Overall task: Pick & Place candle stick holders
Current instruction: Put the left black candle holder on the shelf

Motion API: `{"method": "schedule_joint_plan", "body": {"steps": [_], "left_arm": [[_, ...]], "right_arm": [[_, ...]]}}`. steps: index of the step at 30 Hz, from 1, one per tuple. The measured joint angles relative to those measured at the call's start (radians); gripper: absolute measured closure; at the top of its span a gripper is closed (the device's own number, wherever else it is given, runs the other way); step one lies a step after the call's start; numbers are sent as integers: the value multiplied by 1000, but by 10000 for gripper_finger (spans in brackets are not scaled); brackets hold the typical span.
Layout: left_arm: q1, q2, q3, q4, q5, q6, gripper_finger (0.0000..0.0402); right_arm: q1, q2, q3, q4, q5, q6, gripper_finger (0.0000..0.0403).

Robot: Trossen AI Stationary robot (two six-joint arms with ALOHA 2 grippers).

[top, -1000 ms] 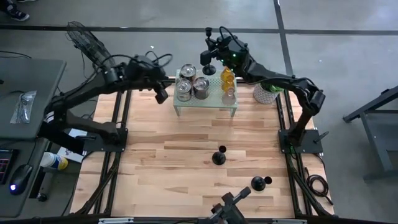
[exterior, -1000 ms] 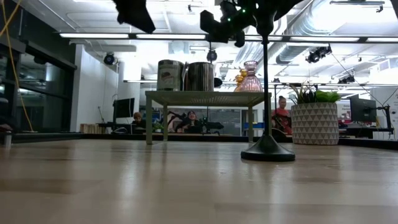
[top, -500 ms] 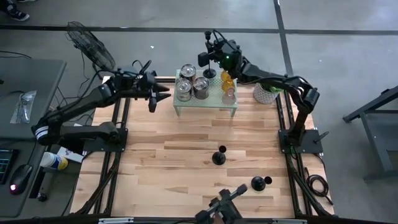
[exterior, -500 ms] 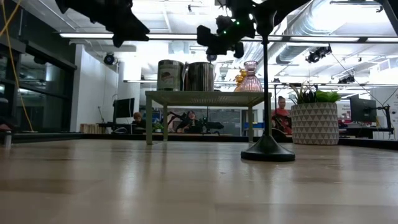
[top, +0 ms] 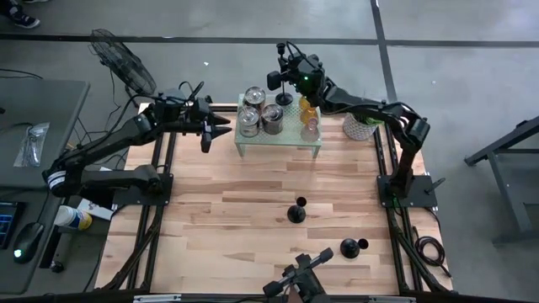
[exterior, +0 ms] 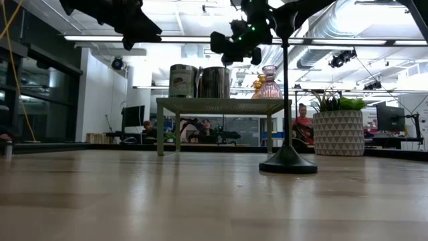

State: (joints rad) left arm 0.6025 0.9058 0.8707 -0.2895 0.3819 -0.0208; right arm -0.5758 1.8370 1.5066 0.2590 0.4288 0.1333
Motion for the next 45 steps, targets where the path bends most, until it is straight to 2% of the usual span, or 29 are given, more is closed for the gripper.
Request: {"method": "schedule_joint_plan", "body": {"steps": [17,36,45], "left_arm": [[0,0,0,-1,10,-2,263],[0,0,0,-2,9,-10,263],[0,0,0,-5,8,-11,263]], "right_arm": [[13,-2,-32,18,48,4,399],[62,-6,-31,-67,71,8,398],[81,-6,-31,-114,106,80,395]]}}
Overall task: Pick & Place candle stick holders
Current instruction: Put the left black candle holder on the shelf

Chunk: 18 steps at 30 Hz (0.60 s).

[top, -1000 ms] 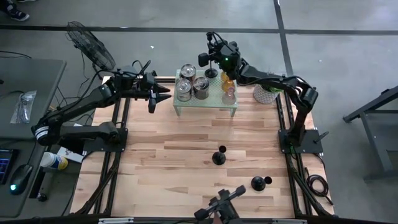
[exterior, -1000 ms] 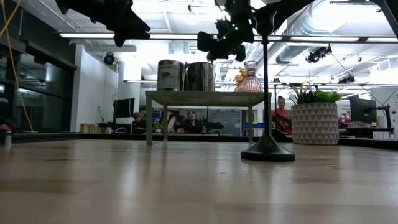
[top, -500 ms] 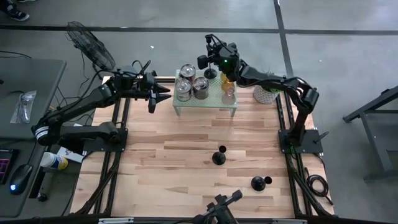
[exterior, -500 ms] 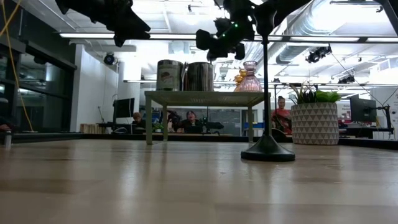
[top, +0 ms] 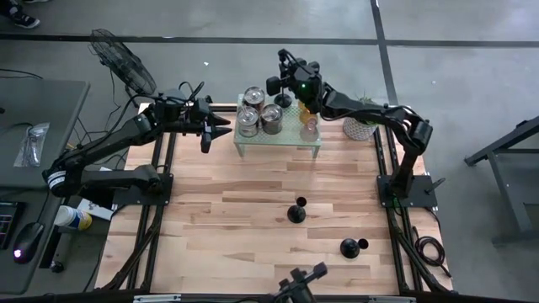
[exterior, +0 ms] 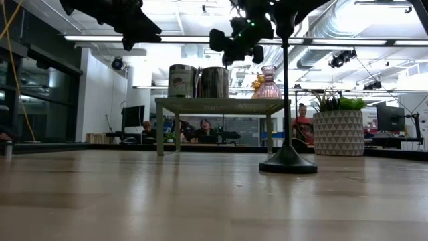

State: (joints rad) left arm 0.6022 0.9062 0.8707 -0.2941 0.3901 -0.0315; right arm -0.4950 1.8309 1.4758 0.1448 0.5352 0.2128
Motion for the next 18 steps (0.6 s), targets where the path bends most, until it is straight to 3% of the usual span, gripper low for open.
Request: {"method": "schedule_joint_plan", "body": {"steps": [12,18], "left_arm": [[0,0,0,0,-2,0,263],[0,0,0,-1,14,0,263]], "right_arm": [[24,2,-2,-25,17,7,382],[33,23,-14,-130,5,26,364]]}}
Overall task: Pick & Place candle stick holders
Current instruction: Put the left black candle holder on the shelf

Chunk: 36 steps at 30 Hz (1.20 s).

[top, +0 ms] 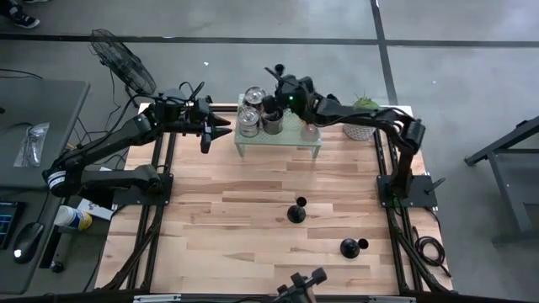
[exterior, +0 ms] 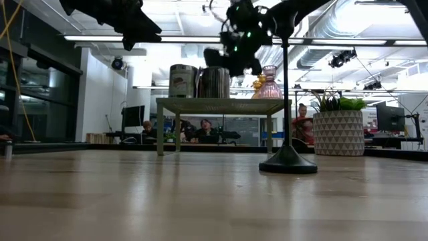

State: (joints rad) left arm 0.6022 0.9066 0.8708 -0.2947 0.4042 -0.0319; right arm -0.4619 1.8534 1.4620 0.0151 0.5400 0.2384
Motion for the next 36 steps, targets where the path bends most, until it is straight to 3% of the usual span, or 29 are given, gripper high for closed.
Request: {"method": "schedule_joint_plan", "body": {"steps": [5,22,27,31,36], "left_arm": [[0,0,0,-1,1,0,263],[0,0,0,-3,0,2,263],[0,0,0,-6,0,1,263],[0,0,0,-8,0,2,263],[0,0,0,-23,0,1,263]], "right_arm": [[-1,-17,8,-78,13,80,359],[-3,-46,10,-57,-26,42,358],[-23,-53,10,-48,-103,27,355],[-30,-56,10,-44,-124,27,322],[-32,-55,10,-39,-126,50,244]]}}
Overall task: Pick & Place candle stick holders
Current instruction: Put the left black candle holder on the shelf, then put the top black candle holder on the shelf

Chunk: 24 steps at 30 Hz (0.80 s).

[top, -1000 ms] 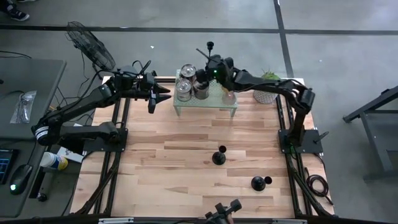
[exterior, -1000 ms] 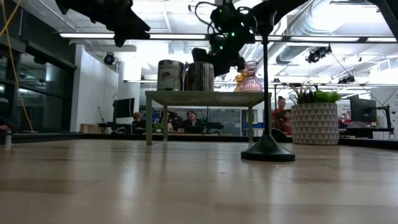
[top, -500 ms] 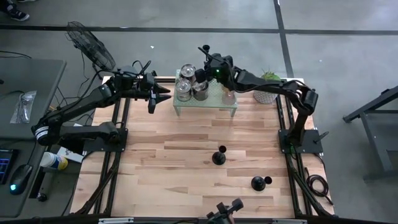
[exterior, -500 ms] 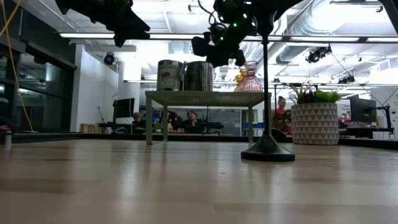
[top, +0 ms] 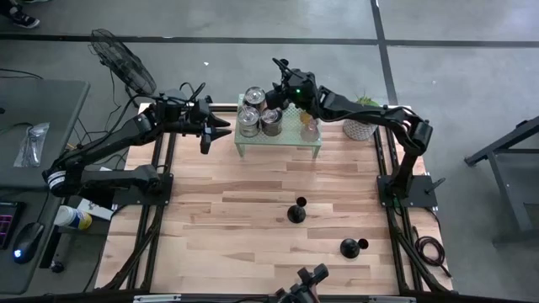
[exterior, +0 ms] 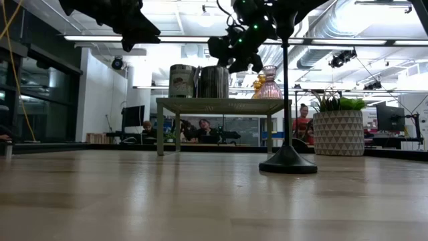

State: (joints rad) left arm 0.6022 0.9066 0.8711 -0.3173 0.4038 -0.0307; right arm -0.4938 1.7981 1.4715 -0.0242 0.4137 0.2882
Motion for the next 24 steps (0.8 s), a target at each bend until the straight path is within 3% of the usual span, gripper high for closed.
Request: {"method": "schedule_joint_plan", "body": {"steps": [4,8,18,24], "left_arm": [[0,0,0,-2,0,0,263],[0,0,0,-2,0,0,263],[0,0,0,-1,-4,0,263],[0,0,0,0,-6,-1,263]], "right_arm": [[0,0,0,-1,0,2,186],[0,-4,0,-3,1,6,158],[-5,-77,1,-35,1,-4,159],[-3,-105,1,-53,-56,-4,159]]}}
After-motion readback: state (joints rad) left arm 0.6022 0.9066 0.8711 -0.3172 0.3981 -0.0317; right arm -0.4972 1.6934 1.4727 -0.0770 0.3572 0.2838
